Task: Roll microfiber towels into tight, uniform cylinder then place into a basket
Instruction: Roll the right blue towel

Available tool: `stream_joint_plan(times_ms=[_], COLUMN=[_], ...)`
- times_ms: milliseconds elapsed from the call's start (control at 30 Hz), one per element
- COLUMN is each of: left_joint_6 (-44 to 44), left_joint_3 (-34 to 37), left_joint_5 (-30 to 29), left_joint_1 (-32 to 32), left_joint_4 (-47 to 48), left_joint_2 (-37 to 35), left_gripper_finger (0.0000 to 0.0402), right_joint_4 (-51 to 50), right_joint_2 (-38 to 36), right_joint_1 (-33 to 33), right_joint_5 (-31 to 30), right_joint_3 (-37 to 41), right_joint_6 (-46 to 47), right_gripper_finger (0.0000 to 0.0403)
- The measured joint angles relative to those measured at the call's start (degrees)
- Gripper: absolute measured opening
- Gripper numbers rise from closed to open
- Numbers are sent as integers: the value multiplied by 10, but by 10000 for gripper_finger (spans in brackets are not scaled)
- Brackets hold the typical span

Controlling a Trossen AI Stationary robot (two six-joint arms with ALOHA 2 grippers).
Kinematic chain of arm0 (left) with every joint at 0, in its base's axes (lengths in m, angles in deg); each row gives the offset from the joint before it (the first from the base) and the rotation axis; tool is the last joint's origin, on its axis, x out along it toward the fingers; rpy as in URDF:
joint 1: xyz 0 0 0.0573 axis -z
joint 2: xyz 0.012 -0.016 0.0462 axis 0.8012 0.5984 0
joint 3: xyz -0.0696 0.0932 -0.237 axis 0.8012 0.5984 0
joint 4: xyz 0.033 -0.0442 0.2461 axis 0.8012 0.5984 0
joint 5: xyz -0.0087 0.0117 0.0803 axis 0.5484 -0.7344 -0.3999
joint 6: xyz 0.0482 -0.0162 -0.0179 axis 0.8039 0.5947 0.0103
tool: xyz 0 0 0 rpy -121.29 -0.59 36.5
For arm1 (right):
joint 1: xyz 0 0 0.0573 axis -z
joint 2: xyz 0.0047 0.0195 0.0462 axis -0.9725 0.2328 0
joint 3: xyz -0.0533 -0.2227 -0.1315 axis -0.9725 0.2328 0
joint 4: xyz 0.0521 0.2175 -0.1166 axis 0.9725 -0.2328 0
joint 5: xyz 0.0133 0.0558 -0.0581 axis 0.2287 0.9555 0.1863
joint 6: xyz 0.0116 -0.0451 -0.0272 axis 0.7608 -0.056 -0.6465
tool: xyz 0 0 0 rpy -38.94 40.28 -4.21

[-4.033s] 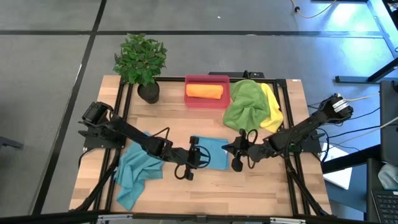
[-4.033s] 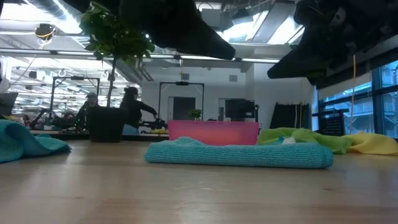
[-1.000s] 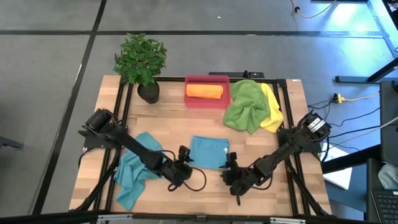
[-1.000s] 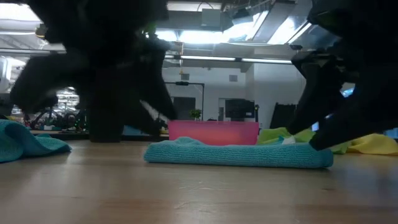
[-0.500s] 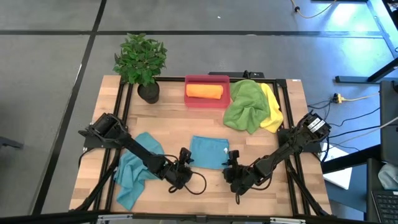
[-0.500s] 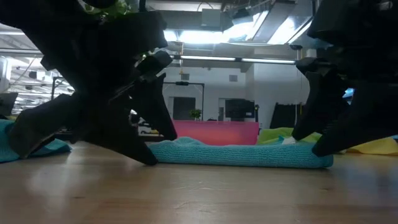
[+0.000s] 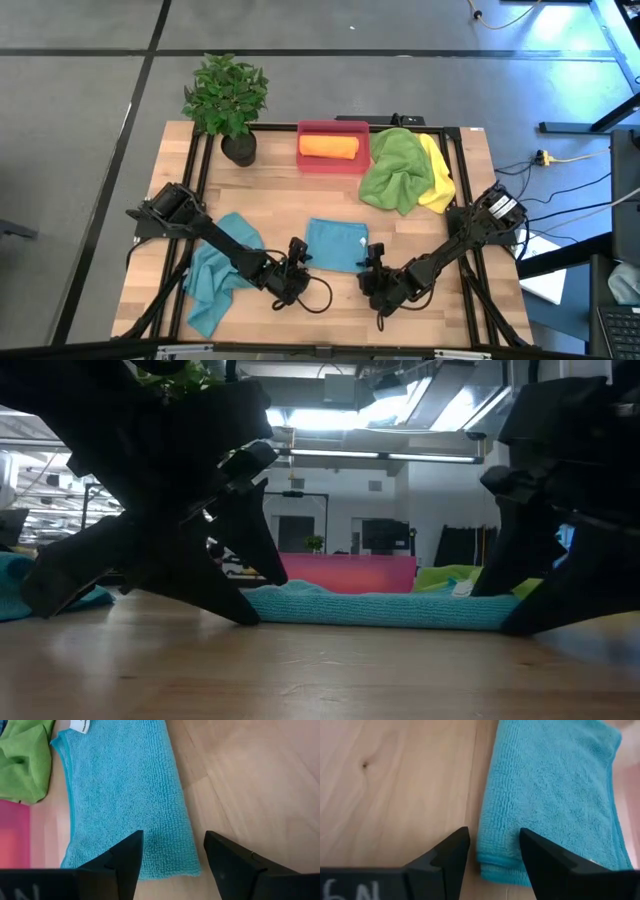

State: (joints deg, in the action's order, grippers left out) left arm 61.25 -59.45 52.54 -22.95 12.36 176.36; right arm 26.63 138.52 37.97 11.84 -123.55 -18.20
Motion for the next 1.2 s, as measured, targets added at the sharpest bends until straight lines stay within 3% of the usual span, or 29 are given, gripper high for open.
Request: stream_joint_plan(times_ms=[300,567,967,1200], left_joint_6=[1,-5,-43,-46], left_joint_3=[0,1,2,2], left_joint_5=[8,9,29,32], left_joint_1=[-1,-1,-1,-1], left_joint_4=[1,1,3,3], left_joint_2=[0,1,2,2], left_gripper_finger=[169,113,11,4], right_joint_4=[-3,1,13,2], right_joint_2=[2,2,3,4], right_joint_1=[0,-2,-3,-3], right_joint_5=[0,1,12,15], right_joint_3=[1,2,2,2], right_joint_6=[7,8,23,48], right_gripper_finger=[184,169,84,26])
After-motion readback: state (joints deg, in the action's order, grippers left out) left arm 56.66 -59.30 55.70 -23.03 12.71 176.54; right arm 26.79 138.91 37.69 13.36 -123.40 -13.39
